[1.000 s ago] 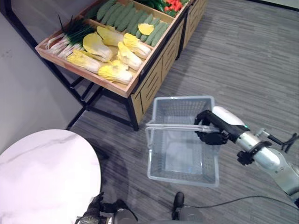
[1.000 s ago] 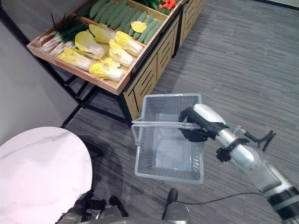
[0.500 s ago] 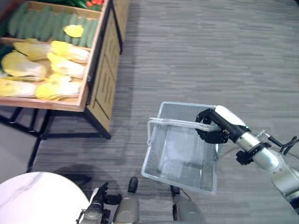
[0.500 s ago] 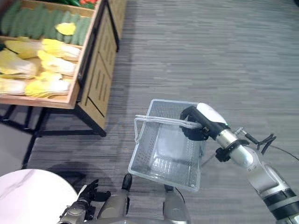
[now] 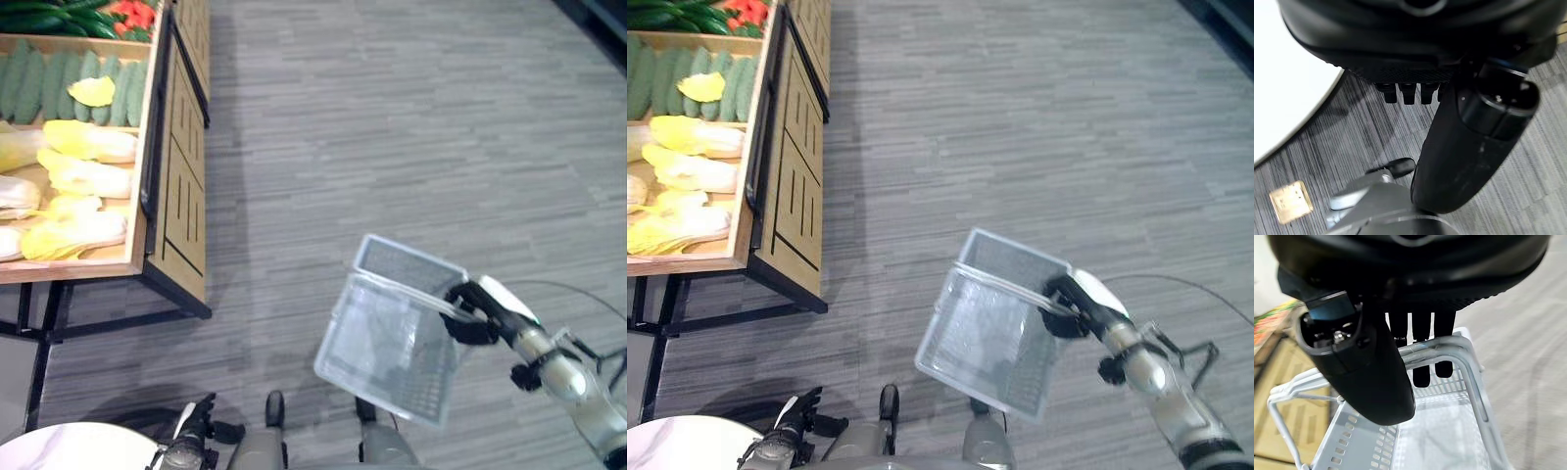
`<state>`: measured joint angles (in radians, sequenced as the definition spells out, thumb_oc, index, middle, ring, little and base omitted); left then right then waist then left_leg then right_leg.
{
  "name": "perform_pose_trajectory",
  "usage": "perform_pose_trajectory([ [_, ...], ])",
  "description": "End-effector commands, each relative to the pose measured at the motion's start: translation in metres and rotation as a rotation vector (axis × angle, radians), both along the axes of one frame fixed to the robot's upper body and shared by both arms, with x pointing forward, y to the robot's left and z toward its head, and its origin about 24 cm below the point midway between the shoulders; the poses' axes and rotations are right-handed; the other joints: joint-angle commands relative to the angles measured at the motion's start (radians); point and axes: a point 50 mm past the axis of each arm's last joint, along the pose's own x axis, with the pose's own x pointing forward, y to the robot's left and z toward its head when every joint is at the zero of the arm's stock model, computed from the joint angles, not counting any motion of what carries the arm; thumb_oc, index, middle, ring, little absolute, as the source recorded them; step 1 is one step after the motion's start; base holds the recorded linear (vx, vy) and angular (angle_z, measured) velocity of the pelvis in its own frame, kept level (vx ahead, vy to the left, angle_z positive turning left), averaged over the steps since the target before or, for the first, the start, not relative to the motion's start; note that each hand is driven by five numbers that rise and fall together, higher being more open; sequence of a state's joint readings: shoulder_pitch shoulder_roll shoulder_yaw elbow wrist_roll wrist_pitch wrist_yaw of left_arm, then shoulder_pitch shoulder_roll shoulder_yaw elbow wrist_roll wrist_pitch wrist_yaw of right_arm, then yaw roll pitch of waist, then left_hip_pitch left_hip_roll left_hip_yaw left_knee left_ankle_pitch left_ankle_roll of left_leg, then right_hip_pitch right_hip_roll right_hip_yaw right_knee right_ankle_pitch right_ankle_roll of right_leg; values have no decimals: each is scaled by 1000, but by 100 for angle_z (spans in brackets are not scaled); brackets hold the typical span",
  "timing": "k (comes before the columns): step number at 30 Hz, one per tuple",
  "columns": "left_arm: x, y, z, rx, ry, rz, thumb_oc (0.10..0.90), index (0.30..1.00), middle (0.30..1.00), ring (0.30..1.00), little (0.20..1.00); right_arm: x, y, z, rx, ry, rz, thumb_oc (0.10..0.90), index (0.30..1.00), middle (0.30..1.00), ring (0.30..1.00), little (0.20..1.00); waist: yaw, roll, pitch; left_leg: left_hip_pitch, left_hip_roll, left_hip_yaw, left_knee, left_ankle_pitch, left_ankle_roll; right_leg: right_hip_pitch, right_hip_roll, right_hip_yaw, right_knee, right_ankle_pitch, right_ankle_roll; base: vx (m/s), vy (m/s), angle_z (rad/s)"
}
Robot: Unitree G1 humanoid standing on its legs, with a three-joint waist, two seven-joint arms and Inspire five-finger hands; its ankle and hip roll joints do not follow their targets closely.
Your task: Get the vegetables into the basket
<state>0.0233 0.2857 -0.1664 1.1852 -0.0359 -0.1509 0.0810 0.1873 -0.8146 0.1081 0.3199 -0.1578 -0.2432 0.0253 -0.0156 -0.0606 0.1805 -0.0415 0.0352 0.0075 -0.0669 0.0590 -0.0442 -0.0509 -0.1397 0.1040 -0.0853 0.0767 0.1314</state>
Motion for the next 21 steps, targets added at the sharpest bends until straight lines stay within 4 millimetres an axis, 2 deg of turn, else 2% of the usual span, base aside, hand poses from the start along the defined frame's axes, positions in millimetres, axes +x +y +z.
perform_pose_trajectory([
  [1,-5,-3,-2,-8,27,-73,900,1000,1000,1000,1000,25,-17,60,-50,-305,-38,400,300,300,300,300,14,14,-63,-46,79,-14,-7,33,-57,15,-26,-31,28,-19,59,-10,-53,7],
  [3,-7,-3,-2,-15,30,-70,900,1000,1000,1000,1000,8,-32,33,-38,-225,-159,400,300,300,300,300,12,15,-69,-43,93,-20,-19,47,-69,26,-19,-48,11,-15,54,-10,-80,16],
  [4,-8,-3,-2,-15,30,-71,900,1000,1000,1000,1000,8,-32,33,-38,-225,-159,400,300,300,300,300,12,15,-69,-43,93,-21,-19,47,-69,27,-19,-48,10,-15,54,-7,-96,15],
  [5,-9,-3,-3,-17,32,-64,900,1000,1000,1000,1000,-4,-43,13,-21,-165,-255,400,300,300,300,300,12,18,-73,-43,99,-28,-20,51,-73,32,-14,-56,7,-15,50,-6,-54,10],
  [6,-9,-3,-3,-17,32,-64,900,1000,1000,1000,1000,-4,-43,13,-21,-165,-255,400,300,300,300,300,12,18,-73,-43,99,-28,-20,51,-74,32,-14,-56,7,-15,50,-1,-70,8],
  [10,-16,-6,-5,-24,53,-64,900,1000,1000,1000,1000,-30,-47,-29,25,-31,-396,400,300,300,300,300,10,25,-81,-35,111,-36,-20,56,-80,45,2,-61,4,-17,40,10,-64,5],
  [12,-18,-6,-6,-26,56,-58,900,1000,1000,1000,1000,-38,-47,-41,19,16,-429,400,300,300,300,300,11,28,-83,-32,115,-37,-20,57,-82,47,6,-63,1,-17,38,3,-37,-1],
  [13,-18,-6,-6,-26,56,-57,900,1000,1000,1000,1000,-38,-47,-41,19,16,-429,400,300,300,300,300,11,27,-83,-32,115,-37,-20,57,-83,47,6,-64,1,-17,38,1,-31,0],
  [15,-19,-8,-7,-26,58,-49,900,1000,1000,1000,1000,-52,-49,-59,19,79,-508,400,300,300,300,300,12,30,-86,-31,118,-39,-20,57,-84,48,10,-65,-1,-17,37,6,-24,0],
  [16,-19,-9,-7,-19,57,-45,900,1000,1000,1000,1000,-68,-51,-76,17,146,-590,400,300,300,300,300,15,31,-88,-29,120,-40,-20,57,-84,51,13,-66,-2,-18,35,23,-37,0],
  [21,-18,-10,-8,-1,64,-40,900,1000,1000,1000,1000,-104,-46,-108,4,323,-727,400,300,300,300,300,19,35,-90,-20,121,-45,-20,52,-83,60,14,-72,-2,-21,33,25,-13,2],
])
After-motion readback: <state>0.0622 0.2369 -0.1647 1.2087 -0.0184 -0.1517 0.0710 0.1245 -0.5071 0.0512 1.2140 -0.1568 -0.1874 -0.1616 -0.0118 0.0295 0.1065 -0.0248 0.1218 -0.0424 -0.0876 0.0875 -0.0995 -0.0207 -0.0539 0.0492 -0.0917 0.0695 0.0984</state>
